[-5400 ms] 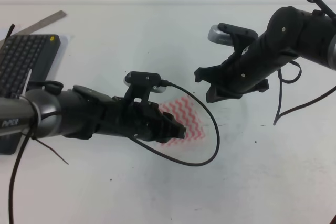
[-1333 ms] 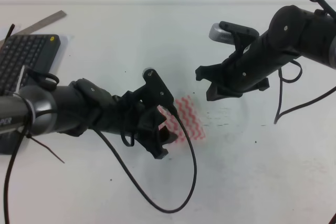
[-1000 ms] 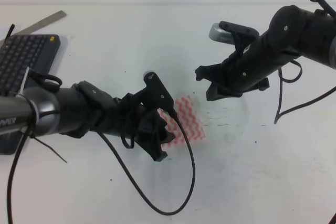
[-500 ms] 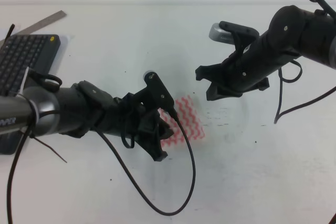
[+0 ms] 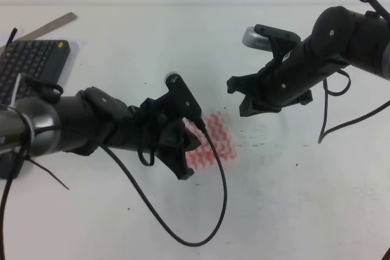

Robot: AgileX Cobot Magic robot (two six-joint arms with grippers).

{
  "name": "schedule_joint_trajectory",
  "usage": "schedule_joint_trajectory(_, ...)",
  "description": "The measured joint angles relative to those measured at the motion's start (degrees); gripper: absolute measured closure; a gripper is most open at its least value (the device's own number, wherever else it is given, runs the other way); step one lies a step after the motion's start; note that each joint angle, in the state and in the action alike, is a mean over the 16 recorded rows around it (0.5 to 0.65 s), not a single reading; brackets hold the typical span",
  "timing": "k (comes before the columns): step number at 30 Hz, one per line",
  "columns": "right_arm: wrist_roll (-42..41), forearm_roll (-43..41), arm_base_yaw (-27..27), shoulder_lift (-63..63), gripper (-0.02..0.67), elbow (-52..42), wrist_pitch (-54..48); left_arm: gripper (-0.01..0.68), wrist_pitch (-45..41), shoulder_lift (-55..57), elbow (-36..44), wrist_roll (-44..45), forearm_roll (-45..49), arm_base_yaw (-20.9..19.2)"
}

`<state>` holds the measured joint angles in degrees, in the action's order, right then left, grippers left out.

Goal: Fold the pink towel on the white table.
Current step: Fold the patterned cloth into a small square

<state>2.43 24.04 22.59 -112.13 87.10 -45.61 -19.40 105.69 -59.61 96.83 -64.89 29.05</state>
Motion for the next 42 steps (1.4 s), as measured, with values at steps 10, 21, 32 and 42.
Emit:
schedule_joint_trajectory(10,0.0,0.01,-0.01,0.04,0.667,0.0,0.03,0.666,0.23,-0.91,0.05,-1.7,1.92,0.0)
schedule_joint_trajectory(21,0.0,0.01,-0.02,0.08,0.667,0.0,0.02,0.666,-0.21,-0.81,0.05,-7.26,7.83,0.0)
schedule_joint_trajectory(32,-0.19,0.02,0.0,0.0,0.667,-0.01,-0.22,0.666,-1.16,-0.52,0.05,-8.82,10.88,0.0)
schedule_joint_trajectory(42,-0.8,0.13,0.0,0.0,0.667,0.0,-0.34,0.605,-2.01,-0.34,0.03,-9.44,12.78,0.0)
